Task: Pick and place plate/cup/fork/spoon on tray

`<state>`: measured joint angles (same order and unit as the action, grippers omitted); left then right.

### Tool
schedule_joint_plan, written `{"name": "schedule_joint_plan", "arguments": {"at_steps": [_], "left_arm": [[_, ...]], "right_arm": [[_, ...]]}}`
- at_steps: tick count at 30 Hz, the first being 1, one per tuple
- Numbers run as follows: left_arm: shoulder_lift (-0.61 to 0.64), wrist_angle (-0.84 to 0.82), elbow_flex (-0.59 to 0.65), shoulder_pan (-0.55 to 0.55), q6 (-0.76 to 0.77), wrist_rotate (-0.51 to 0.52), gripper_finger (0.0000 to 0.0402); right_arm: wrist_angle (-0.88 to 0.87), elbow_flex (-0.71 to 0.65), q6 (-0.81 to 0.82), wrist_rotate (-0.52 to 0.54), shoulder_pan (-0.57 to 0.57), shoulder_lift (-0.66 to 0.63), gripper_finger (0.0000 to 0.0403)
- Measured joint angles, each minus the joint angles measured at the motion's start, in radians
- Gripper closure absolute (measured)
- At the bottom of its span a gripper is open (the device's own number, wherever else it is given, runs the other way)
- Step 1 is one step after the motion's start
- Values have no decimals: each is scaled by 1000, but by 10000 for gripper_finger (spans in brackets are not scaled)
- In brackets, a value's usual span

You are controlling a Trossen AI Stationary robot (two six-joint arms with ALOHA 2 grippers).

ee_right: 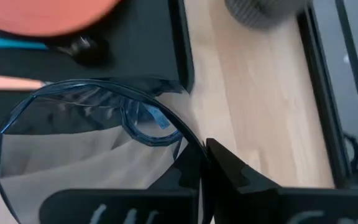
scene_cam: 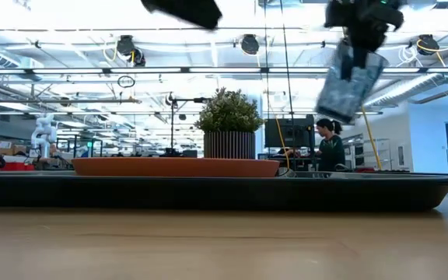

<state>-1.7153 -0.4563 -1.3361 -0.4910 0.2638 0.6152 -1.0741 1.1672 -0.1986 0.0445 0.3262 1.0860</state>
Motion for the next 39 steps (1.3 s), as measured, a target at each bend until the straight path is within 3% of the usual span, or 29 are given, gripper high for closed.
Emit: {"name": "schedule_joint_plan", "arguments": {"at_steps": [7,11,15,22,29,33,39], "left_arm": [[203,-29,53,-20,0,338,229],[320,47,172,-29,21,428,229],[435,215,364,-27,35,419,229],[491,423,610,25,87,344,229],[522,427,693,155,86,382,229],[548,427,708,225,62,346,229],[567,420,706,255,8,326,229]], "right_arm": [[23,212,-74,-46,-69,260,403],[16,380,-123,-48,-80,422,403],[12,523,-158,-56,-80,546,403],[77,636,-183,-232,-81,670,403],[113,792,-178,-230,-78,828,403],[135,866,-185,-232,-78,912,403],[264,901,-191,-234,-61,987,403]]}}
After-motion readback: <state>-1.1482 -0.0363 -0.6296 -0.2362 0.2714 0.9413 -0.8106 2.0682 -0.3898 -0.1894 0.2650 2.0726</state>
